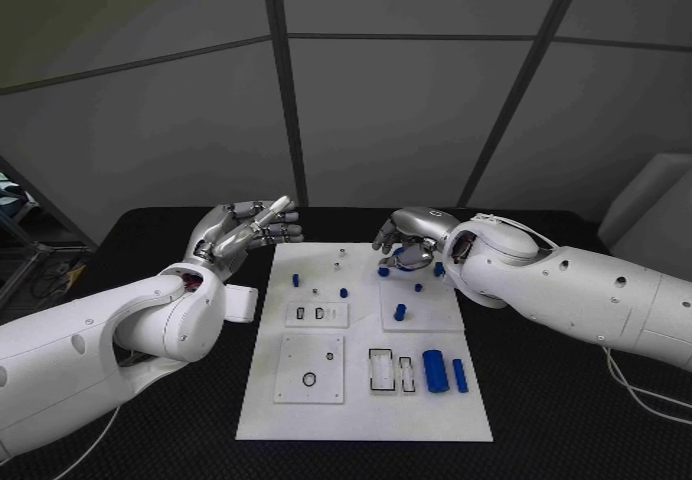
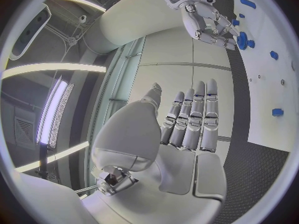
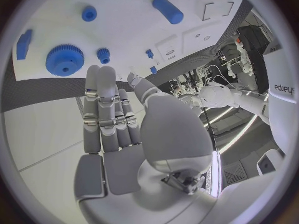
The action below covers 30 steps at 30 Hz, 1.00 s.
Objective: Assemble the parts on the task board
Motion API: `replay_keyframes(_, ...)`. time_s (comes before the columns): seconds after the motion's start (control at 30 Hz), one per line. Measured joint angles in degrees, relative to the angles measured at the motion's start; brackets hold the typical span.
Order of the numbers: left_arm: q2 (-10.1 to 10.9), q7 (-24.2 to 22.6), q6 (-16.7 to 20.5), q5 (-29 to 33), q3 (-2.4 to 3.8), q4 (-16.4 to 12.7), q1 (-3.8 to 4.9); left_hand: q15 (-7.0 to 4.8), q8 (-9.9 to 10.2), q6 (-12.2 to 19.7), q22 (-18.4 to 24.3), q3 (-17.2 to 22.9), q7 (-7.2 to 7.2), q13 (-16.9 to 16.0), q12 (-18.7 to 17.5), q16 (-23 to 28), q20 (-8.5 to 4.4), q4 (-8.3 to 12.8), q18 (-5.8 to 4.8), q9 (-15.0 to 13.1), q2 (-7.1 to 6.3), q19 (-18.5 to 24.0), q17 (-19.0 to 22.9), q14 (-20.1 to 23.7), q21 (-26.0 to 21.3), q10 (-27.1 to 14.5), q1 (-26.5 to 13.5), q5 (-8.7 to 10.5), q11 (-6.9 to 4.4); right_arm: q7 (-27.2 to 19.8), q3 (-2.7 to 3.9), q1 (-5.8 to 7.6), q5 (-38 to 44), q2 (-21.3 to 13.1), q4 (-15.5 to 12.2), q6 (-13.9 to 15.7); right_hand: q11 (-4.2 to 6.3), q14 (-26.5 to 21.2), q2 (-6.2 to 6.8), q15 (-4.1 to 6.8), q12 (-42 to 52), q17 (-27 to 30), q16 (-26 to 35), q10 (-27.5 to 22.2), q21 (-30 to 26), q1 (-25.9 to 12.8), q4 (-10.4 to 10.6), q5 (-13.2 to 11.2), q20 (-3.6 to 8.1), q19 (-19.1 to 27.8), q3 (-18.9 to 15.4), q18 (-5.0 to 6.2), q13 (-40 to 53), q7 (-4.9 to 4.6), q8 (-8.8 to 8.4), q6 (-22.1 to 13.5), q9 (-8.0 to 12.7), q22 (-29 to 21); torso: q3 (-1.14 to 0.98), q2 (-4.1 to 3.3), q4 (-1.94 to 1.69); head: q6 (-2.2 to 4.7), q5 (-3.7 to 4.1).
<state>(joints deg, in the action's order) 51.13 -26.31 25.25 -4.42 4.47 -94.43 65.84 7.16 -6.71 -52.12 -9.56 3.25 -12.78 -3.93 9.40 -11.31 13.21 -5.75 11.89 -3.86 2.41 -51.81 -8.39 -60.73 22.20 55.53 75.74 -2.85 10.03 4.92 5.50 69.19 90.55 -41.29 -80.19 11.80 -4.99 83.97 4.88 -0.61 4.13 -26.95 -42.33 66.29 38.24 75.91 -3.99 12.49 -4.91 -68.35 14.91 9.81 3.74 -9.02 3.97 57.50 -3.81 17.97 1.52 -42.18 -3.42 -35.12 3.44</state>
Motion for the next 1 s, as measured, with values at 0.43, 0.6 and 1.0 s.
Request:
replay_keyframes(0.43, 0.3, 0.3, -0.4, -0.5, 0.05, -0.8, 0.00, 0.00, 0.0, 0.0, 0.0, 0.0, 0.00, 0.0, -0.2, 0.0, 0.00, 0.3, -0.02, 0.0, 0.02, 0.0, 0.0, 0.0, 0.2, 0.0, 0.0, 0.00, 0.00, 4.1, 0.01, 0.24, 5.1, 0.3, 0.2, -3.1, -0.42, 0.0, 1.46, 0.00, 0.0, -17.6, -16.8, -3.1, 6.1, 0.8, 1.8, -0.2, -0.40, 1.3, -0.1, 0.01, 0.2, 0.61, 0.00, -1.0, 0.0, 4.0, -0.13, -1.16, -0.25, 0.34, 0.29)
replay_keyframes(0.6, 0.4, 0.4, -0.5, -0.6, 0.05, -0.9, 0.00, 0.00, 0.0, 0.0, 0.0, 0.0, 0.00, 0.0, -0.2, 0.0, 0.00, 0.3, -0.01, 0.0, 0.02, 0.0, 0.0, 0.0, 0.2, 0.0, 0.0, 0.00, 0.00, 5.1, 0.01, 0.24, 6.4, 0.6, 0.5, -4.1, -0.33, 0.0, 1.46, 0.00, 0.1, -21.6, -20.4, -3.2, 7.7, 0.8, 2.1, -0.2, -0.49, 1.6, -0.1, 0.00, 0.2, 0.61, 0.00, -1.0, 0.0, 5.1, -0.17, -1.32, -0.26, 0.37, 0.18)
replay_keyframes(1.0, 0.5, 0.6, -0.7, -1.7, 0.07, -1.1, 0.01, 0.00, 0.3, -0.2, 0.0, 0.0, -0.21, 0.0, -0.5, 0.2, 0.00, 0.3, -0.01, 0.0, 0.02, 0.0, -0.1, 0.0, 0.2, 0.0, 0.0, 0.00, 0.00, 5.9, 0.01, 0.25, 8.0, 1.5, 1.7, -5.8, -0.16, 0.0, 1.14, 0.00, 1.0, -29.1, -26.8, -2.9, 14.5, 1.2, 3.4, -0.2, -0.41, 0.8, 1.2, 0.00, 0.3, 0.60, 0.00, -1.0, 0.0, 12.8, -0.27, -1.59, -0.29, 0.20, 0.17)
